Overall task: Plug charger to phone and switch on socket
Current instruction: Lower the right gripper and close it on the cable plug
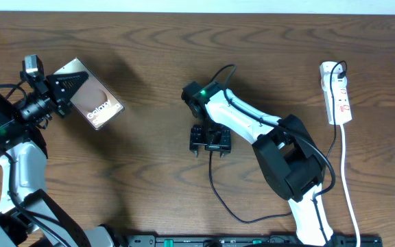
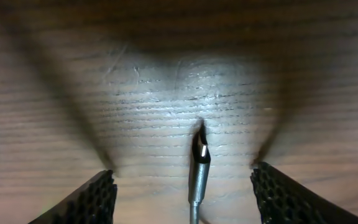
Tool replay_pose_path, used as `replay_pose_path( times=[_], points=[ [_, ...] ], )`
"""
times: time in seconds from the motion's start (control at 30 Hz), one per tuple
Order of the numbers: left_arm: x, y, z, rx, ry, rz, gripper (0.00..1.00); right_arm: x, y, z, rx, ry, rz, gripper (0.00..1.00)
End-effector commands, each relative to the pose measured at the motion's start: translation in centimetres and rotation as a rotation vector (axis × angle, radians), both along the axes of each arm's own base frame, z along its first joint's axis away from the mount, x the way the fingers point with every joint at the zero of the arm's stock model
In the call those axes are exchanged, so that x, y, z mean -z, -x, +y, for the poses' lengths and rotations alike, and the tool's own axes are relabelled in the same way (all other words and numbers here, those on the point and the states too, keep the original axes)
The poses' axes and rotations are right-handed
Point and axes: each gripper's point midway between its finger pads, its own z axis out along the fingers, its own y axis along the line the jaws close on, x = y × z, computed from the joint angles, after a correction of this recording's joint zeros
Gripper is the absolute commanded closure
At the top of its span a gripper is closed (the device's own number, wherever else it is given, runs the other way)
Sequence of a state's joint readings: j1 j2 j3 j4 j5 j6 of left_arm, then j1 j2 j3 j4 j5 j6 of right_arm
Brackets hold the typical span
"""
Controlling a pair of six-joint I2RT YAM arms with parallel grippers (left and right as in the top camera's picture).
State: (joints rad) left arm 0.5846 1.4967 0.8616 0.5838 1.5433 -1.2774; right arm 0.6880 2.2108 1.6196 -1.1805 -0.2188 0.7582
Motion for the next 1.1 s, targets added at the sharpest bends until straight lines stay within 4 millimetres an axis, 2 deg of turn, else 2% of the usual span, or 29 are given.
replay_pose_path(
  times=[0.0, 0.23, 0.33, 0.57, 1.07],
  points=[
    [-0.29, 0.27, -0.08, 0.02, -0.016, -0.027, 0.93, 0.22, 0.03, -0.33, 0.006, 0.018, -0.003, 0.37],
    [-0.29, 0.26, -0.08, 0.019, -0.016, -0.027, 0.92, 0.23, 0.01, -0.32, 0.008, 0.018, -0.003, 0.5],
    [-0.29, 0.26, -0.08, 0.019, -0.016, -0.027, 0.93, 0.23, -0.02, -0.29, 0.008, 0.017, -0.005, 0.58],
    [-0.29, 0.27, -0.08, 0.02, -0.016, -0.027, 0.93, 0.23, -0.02, -0.29, 0.008, 0.017, -0.005, 0.69],
    [-0.29, 0.27, -0.08, 0.02, -0.016, -0.027, 0.93, 0.16, 0.26, -0.37, 0.008, 0.021, 0.007, 0.7]
  ],
)
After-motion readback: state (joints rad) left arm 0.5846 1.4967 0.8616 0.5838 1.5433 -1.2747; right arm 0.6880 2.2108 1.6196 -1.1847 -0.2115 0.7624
